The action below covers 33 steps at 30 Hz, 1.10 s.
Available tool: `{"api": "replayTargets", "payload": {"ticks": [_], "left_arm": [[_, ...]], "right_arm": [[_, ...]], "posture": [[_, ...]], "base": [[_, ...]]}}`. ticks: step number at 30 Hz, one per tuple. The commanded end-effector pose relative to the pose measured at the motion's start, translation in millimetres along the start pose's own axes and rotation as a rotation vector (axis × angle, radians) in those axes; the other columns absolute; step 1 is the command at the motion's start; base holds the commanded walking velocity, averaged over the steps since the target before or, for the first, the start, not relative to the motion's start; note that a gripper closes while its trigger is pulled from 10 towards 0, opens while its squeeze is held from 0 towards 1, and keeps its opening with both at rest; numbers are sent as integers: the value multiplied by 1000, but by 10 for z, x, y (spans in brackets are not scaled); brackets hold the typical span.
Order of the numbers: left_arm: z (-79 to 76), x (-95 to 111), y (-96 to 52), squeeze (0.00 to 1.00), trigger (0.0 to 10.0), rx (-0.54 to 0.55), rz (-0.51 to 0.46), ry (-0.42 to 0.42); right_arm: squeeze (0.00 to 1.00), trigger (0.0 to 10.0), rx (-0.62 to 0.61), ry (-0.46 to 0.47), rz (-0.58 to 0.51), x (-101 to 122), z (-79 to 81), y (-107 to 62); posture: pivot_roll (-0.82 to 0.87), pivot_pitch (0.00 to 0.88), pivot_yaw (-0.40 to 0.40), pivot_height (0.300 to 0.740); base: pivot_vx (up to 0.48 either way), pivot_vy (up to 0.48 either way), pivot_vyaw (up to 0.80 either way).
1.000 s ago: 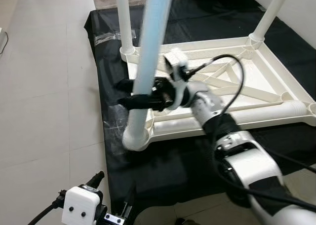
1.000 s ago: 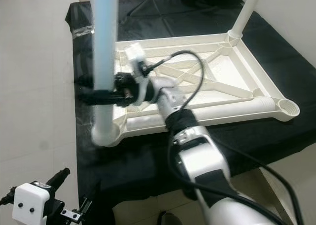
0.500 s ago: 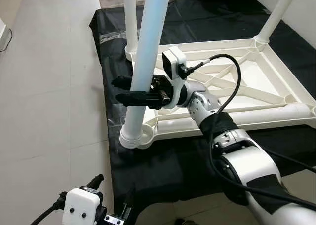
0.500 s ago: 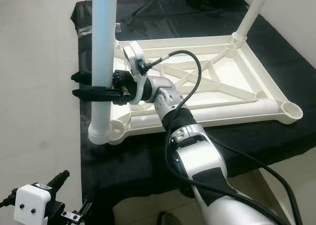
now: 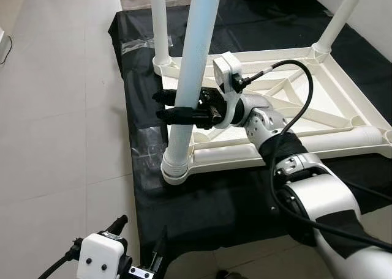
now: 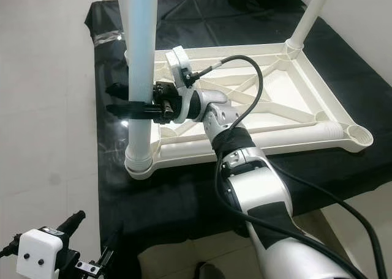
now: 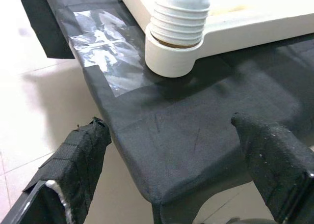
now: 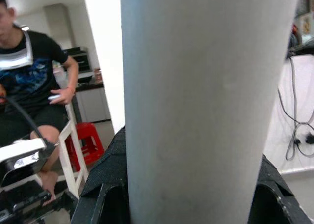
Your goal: Building children table
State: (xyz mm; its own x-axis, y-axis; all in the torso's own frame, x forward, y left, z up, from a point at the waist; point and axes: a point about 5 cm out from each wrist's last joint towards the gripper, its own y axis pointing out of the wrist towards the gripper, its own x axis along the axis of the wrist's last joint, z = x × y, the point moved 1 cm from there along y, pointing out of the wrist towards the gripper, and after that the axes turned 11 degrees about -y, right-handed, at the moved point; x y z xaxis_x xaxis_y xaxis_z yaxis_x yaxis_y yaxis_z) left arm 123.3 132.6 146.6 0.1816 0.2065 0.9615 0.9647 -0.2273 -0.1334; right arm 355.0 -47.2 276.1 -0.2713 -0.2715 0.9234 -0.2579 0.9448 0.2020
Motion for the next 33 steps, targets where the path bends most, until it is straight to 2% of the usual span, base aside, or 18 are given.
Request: {"api": "replayTargets", "payload": {"ticks": [1,9,18,24,33], "left_arm": [[7,-54,-21,0,10000,7,26,-8],[13,-56,-24,0,10000,10,26,-7],[9,-53,-20,0,10000,10,21,-9],[15,-49,-16,0,10000,13,18,-7],[13,-50,-16,0,10000,14,17,-8]], "right_arm": [[0,10000,25,-3,45,-83,53,-10],[0,10000,66,-16,92,-183,125,25],[0,10000,91,-47,228,-319,149,4],[0,10000,70,-89,381,-471,163,-11],[0,10000,-12,-88,451,-557,117,31]], "posture": [[81,250,-66,740],[81,255,-64,740],[76,255,-66,740],[76,255,-66,740],[76,258,-65,740]], "base": [[0,0,0],[0,0,0],[0,0,0],[0,0,0],[0,0,0]]}}
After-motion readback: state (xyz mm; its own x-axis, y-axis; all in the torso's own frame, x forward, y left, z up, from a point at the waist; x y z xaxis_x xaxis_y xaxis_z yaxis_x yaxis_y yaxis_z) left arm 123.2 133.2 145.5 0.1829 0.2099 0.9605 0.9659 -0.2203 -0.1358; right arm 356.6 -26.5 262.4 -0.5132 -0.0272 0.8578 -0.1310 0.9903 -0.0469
